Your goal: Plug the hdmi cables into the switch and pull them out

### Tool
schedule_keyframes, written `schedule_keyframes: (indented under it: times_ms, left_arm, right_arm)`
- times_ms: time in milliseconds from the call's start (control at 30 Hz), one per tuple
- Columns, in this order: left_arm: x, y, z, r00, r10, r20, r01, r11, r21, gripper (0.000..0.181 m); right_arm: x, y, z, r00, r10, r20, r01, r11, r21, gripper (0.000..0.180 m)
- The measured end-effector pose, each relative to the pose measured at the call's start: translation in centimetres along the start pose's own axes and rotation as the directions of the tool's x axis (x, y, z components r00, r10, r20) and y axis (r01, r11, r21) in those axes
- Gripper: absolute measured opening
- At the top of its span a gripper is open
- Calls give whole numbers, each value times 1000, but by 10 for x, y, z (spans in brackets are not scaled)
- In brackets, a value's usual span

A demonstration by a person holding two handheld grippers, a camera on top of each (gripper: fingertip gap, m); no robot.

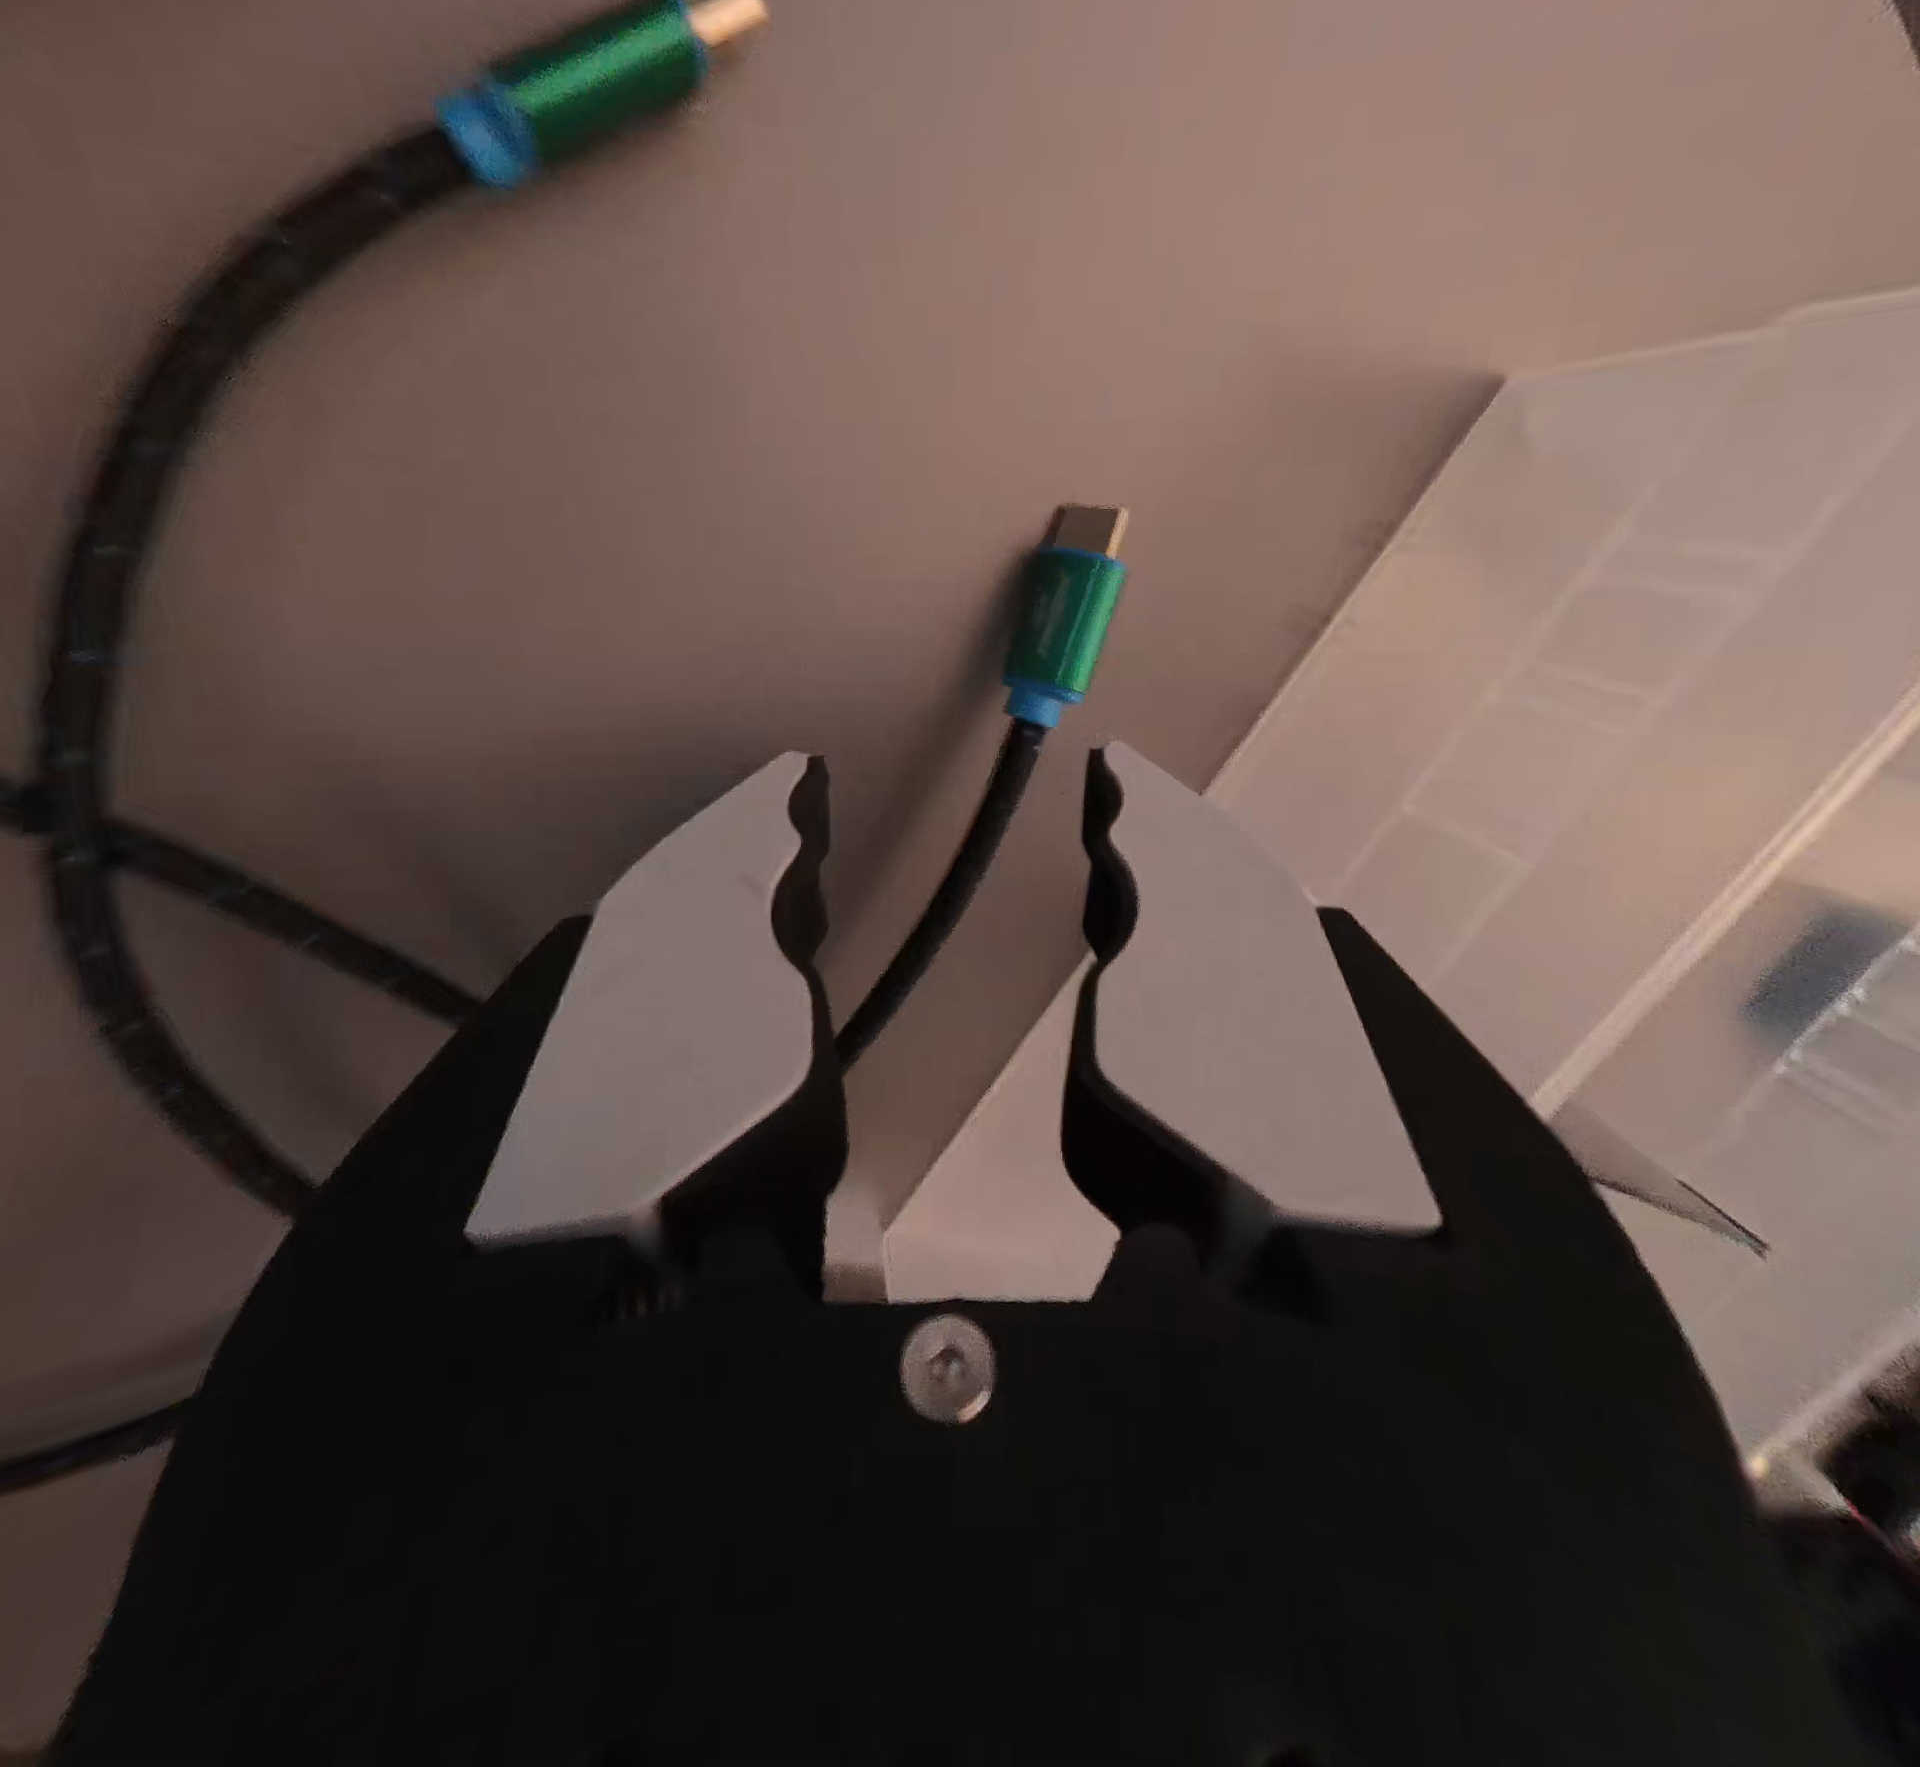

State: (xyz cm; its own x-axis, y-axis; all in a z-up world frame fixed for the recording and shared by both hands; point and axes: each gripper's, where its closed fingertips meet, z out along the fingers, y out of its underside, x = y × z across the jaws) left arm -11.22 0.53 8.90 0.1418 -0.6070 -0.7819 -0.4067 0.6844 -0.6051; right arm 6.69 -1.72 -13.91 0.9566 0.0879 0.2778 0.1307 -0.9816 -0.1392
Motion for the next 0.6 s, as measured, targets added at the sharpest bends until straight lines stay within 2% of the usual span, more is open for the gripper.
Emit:
schedule_keyframes:
  times_ms: [33, 133, 300, 367, 467, 533, 600]
  left_arm:
    - [0, 0, -1, 1000, 0, -2, 0, 1000, 1, 1]
    - [-2, 0, -2, 1000, 6, 2, -6, 1000, -1, 1]
    - [-10, -2, -8, 1000, 3, 29, -3, 1000, 6, 2]
    - [-18, -1, -12, 999, -19, 48, 19, 1000, 11, 2]
    - [-27, 2, -18, 993, -112, 31, 110, 993, 37, 4]
    - [-26, 6, -19, 979, -198, -45, 200, 979, 45, 12]
    - [-19, 6, -17, 958, -255, -127, 265, 962, 64, 24]
  right_arm:
    - [5, 4, 4, 999, 2, -33, -3, 1000, -31, 48]
    - [5, 14, 14, 1000, 9, -25, -12, 995, -96, 48]
    - [2, 14, 17, 999, -37, 38, 40, 995, -94, 20]
    - [-2, 2, 3, 994, -54, 92, 55, 998, -4, 9]
    - [-5, -24, -45, 984, -129, 126, 94, 964, 248, 7]
    - [-10, -38, -92, 968, -234, 91, 171, 880, 443, 7]
    - [-17, -44, -141, 946, -325, -5, 260, 750, 608, 7]
